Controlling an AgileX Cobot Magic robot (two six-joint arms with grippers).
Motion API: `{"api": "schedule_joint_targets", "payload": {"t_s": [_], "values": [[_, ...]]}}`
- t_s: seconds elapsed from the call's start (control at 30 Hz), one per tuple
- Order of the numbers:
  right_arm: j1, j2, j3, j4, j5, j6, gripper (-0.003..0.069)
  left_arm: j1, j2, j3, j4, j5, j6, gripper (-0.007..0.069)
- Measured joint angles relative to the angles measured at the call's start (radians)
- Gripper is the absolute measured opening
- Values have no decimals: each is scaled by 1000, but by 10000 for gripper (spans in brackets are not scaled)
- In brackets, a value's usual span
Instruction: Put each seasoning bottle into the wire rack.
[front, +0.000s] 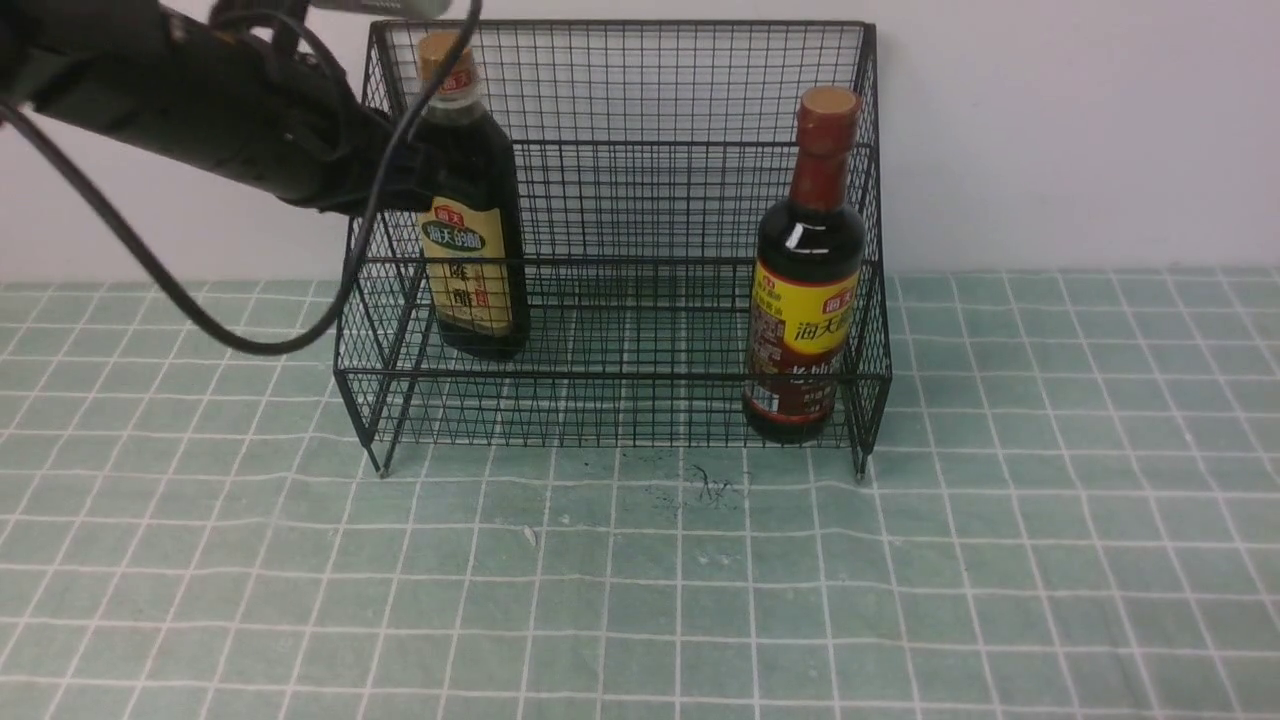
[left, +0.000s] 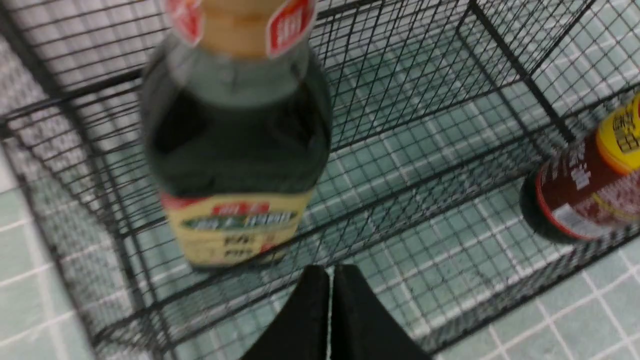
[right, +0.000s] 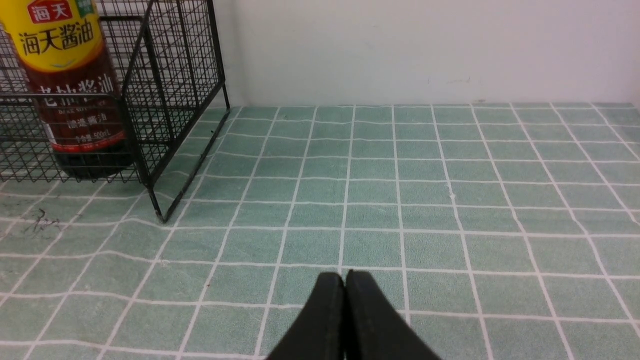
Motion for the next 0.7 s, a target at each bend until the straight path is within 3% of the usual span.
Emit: {"api": "schedule_joint_targets", "payload": {"t_s": [0.23, 0.7], "values": [[0, 0, 0, 0, 0, 0, -15, 0, 78, 0, -127, -39, 116, -6], [0, 0, 0, -1, 0, 0, -15, 0, 147, 0, -157, -133, 151, -6]]}}
